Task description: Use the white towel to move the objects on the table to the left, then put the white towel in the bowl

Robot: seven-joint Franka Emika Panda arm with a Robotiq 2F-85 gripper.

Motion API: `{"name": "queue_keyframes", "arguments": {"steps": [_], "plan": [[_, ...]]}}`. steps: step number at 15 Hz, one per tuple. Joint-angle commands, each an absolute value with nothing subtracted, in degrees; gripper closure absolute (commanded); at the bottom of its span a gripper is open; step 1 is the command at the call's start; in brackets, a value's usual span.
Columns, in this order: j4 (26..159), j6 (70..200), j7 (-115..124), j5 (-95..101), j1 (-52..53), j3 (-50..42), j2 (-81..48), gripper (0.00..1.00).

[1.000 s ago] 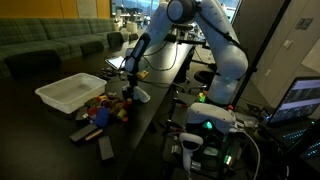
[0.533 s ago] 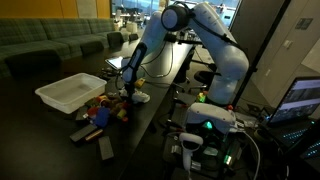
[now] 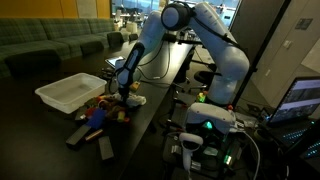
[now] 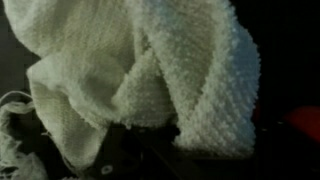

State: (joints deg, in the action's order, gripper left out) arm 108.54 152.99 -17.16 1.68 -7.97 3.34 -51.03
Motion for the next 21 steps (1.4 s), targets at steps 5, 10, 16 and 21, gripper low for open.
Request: {"name": "queue_keyframes", "arguments": {"steps": [5,10,16,21], "plan": [[108.5,153.2,-11.1,1.5,-1.3,5.9,-51.4,0.98],[107.6,154.6,-1.2,0.3,5.5,5.6,-51.2,0.98],[106.5,157.3,9.6,-1.3,12.9,5.6,-51.4,0.98],[105.7,159.5,14.2,-2.1,17.6,5.4,-51.2,0.98]]}}
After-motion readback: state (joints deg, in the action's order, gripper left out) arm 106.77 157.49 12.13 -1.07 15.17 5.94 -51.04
